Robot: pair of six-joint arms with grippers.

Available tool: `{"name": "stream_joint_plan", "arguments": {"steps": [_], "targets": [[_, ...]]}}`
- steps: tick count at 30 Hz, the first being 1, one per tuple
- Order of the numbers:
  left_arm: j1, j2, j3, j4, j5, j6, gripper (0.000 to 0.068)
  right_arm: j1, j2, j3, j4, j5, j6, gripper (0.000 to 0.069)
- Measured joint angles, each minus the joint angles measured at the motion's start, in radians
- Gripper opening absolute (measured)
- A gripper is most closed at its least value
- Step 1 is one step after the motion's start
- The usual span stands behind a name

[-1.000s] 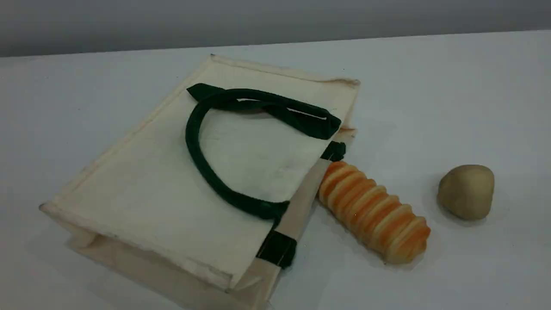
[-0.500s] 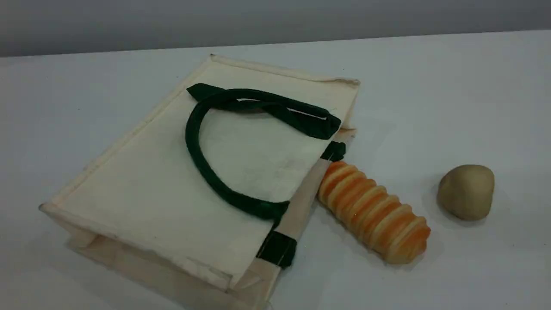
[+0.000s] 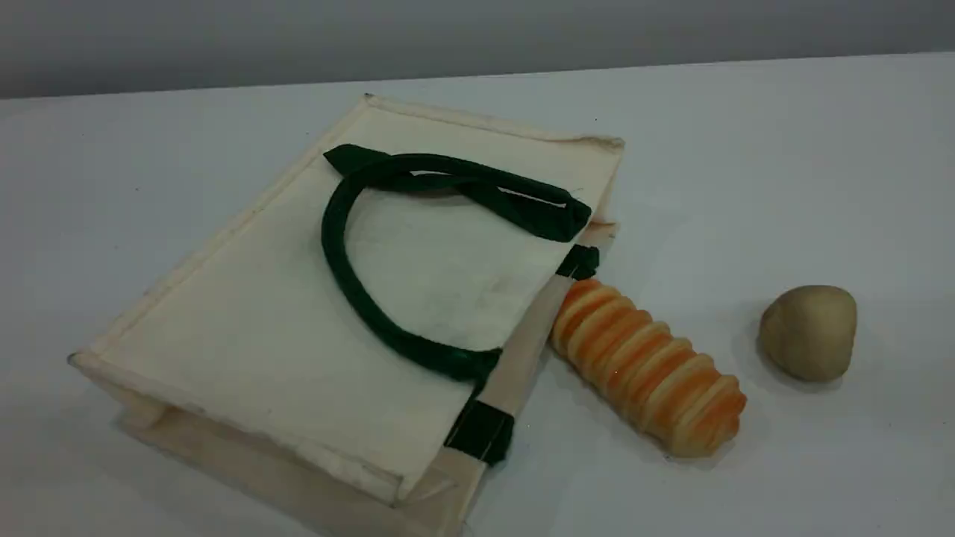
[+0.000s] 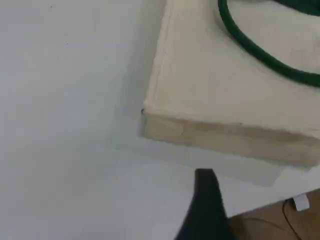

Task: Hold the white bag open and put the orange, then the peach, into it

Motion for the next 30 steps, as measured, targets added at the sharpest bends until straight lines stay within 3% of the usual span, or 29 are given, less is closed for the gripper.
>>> {"name": "stream_joint_plan", "arguments": {"steps": [8, 17, 30], "targets": [[0.005, 0.0, -0.001, -0.002, 0.001, 0.0, 0.0486, 0.0, 0.0, 0.0, 0.0, 0.001, 0.0, 0.058], [0.217, -0.09, -0.001, -0.013, 0.002, 0.004, 0.0486, -0.001, -0.034, 0.0, 0.001, 0.004, 0.0, 0.058], [0.221, -0.185, -0.001, -0.013, 0.003, 0.005, 0.0486, -0.001, -0.033, -0.001, 0.009, 0.003, 0.0, 0.058]]}}
